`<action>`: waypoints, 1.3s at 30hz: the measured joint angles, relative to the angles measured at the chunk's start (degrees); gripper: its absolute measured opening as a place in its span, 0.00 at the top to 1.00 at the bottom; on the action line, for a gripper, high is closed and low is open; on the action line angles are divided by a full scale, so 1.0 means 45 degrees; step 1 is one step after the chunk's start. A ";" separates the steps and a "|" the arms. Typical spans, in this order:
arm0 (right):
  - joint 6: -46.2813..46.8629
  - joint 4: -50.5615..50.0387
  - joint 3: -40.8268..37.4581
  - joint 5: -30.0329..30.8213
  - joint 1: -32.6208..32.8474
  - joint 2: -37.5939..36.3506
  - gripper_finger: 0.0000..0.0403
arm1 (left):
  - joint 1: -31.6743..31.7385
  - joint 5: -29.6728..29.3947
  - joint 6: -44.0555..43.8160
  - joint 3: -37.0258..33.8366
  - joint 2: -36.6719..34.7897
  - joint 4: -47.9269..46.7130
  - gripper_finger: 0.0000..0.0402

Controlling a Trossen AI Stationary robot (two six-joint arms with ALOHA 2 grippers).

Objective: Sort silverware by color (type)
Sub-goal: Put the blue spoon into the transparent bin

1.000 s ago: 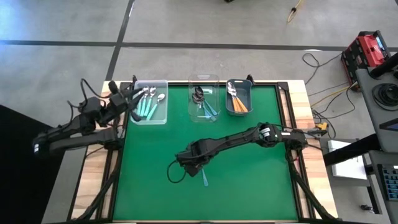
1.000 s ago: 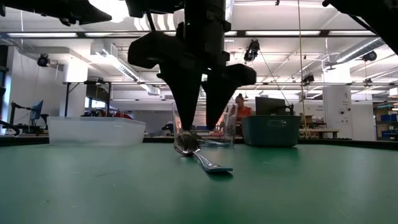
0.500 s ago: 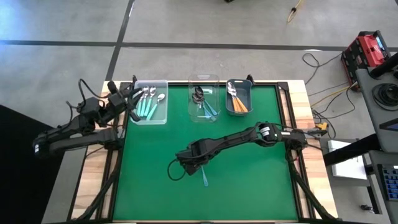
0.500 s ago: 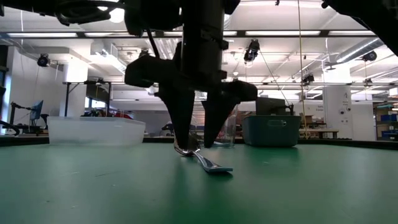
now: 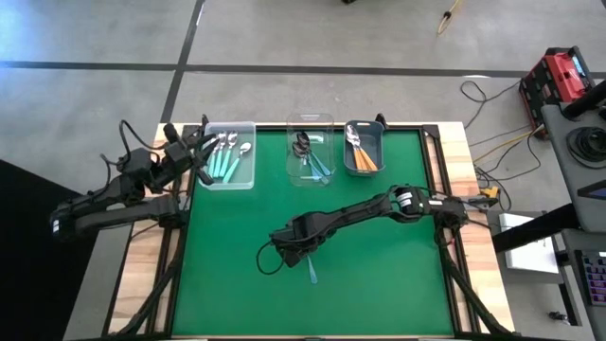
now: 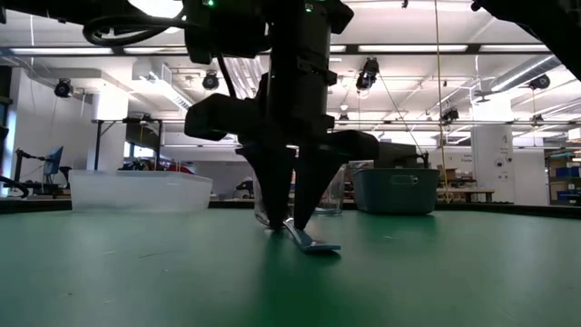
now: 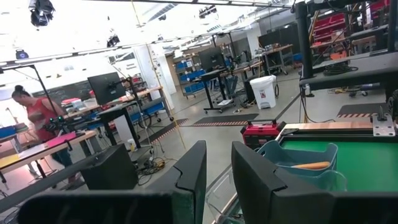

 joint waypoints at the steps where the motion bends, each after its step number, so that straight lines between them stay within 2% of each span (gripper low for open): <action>1: -0.0056 -0.0014 -0.0010 -0.0042 -0.0019 0.0000 0.76 | 0.0000 0.0000 0.0000 0.0000 0.0000 0.0001 0.85; 10: -0.1219 0.0189 -0.0029 -0.0425 -0.0083 0.0000 0.96 | 0.0005 0.0000 0.0003 -0.0005 0.0000 0.0049 0.85; 17: -0.2607 0.0314 -0.0046 -0.0606 -0.0259 -0.0175 0.97 | 0.0005 0.0000 0.0002 -0.0005 0.0000 0.0044 0.85; 23: -0.3033 0.0413 0.0232 -0.0461 -0.0413 -0.1096 0.97 | 0.0015 0.0000 0.0002 -0.0010 0.0004 0.0069 0.86; 28: -0.3280 0.0300 0.0939 0.0757 -0.0514 -0.1521 0.98 | 0.0015 0.0000 0.0005 -0.0010 0.0048 0.0097 0.85; 39: -0.5247 0.0123 0.3418 0.2632 -0.1388 -0.1637 0.98 | 0.0010 0.0000 0.0000 -0.0010 0.0058 0.0160 0.86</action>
